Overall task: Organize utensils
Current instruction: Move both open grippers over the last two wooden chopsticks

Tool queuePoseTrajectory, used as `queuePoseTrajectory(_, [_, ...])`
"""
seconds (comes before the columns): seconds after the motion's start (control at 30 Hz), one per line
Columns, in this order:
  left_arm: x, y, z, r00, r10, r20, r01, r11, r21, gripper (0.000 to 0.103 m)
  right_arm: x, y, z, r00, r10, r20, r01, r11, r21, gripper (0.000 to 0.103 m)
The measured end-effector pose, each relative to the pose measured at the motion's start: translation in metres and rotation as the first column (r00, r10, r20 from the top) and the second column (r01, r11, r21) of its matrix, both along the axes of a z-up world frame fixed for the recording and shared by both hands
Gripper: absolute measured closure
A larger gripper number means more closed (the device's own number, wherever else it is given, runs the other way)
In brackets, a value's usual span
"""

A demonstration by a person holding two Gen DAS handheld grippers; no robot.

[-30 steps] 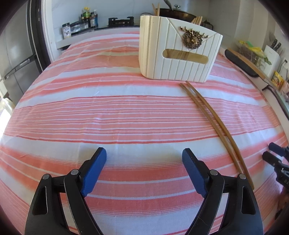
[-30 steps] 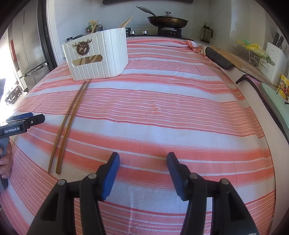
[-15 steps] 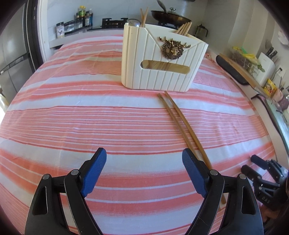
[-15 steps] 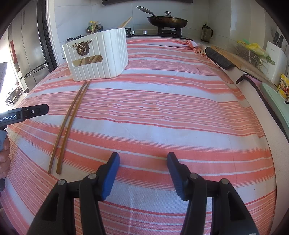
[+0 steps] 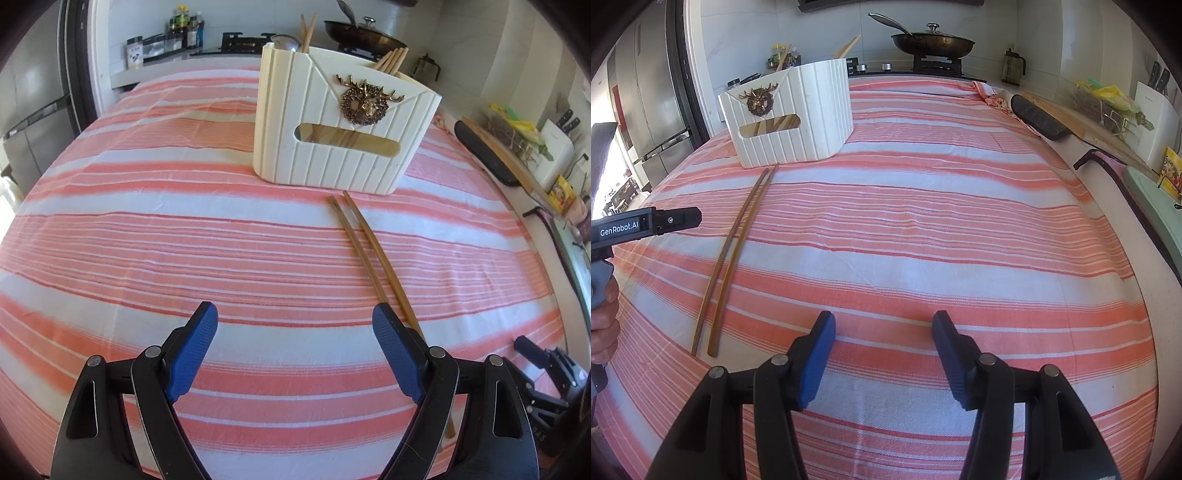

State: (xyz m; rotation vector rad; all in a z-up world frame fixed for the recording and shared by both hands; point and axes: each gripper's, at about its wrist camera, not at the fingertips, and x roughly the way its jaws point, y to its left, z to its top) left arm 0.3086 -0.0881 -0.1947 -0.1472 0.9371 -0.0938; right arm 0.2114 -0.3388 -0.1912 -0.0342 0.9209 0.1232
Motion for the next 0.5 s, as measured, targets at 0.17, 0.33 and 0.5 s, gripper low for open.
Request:
queuePoseTrajectory(0.17, [0.004, 0.001, -0.002, 0.999, 0.031, -0.011, -0.031, 0.999, -0.024, 0.016, 0.001, -0.001, 0.000, 1.000, -0.001, 0.001, 0.001, 1.000, 0.011, 0.047])
queuePoseTrajectory(0.33, [0.008, -0.003, -0.002, 0.999, 0.042, -0.004, -0.042, 0.999, -0.031, 0.016, 0.000, -0.003, 0.000, 1.000, -0.001, 0.001, 0.001, 1.000, 0.024, 0.047])
queuePoseTrajectory(0.5, [0.014, -0.027, -0.005, 1.000, 0.001, 0.003, -0.001, 1.000, -0.002, 0.016, 0.000, -0.003, 0.000, 1.000, -0.002, 0.002, 0.002, 1.000, 0.027, 0.047])
